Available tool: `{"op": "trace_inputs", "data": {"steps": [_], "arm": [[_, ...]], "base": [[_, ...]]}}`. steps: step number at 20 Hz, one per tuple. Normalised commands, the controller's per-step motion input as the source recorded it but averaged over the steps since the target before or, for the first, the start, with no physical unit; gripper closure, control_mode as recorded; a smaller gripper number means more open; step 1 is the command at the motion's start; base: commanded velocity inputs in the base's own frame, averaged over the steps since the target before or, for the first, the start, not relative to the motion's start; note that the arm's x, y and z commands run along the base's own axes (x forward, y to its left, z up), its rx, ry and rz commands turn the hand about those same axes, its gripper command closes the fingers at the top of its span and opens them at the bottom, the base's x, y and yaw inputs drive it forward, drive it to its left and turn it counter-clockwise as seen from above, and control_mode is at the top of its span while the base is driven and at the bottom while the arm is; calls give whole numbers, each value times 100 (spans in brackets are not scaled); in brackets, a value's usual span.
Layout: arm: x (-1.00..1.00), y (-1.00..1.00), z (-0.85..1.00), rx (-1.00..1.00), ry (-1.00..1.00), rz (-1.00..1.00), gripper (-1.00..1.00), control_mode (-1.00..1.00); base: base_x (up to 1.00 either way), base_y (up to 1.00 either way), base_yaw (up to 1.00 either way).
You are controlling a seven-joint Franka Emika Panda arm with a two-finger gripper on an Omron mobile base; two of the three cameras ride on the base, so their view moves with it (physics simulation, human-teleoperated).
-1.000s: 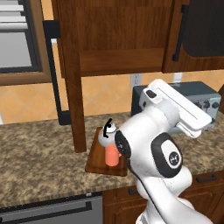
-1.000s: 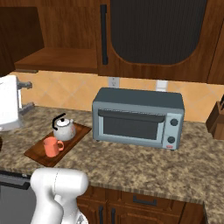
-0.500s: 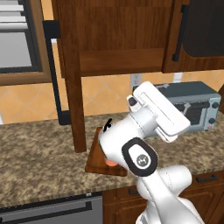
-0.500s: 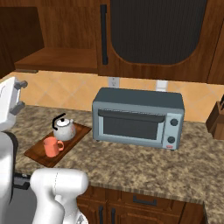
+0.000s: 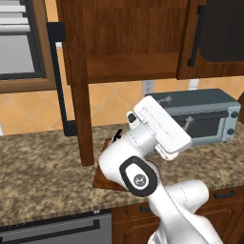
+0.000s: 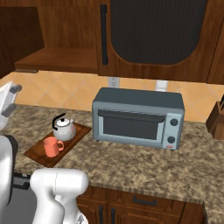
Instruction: Pick the kettle from the counter and place it on the tray. Then pick the mug from the cabinet and place it on the tray. Then close the cabinet doors.
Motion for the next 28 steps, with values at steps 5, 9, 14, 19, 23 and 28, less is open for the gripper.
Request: {"op": "trace_inputs", "data": {"steps": [5,9,14,19,23,28], "arm": [[0,20,-18,-1,10,-1,-100,-100],[3,40,-27,-1,10,-5,-100,-100],[1,22,-24,-3,9,-2,-100,-100],[0,37,-22,-4,9,0,-100,-100],[2,51,-22,-4,12,-1,-100,-100],[16,49,-20,-4,18,0,-100,-100]], "base": [[0,0,0],[0,0,0],[0,0,0],[0,0,0],[0,0,0],[0,0,0]]}}
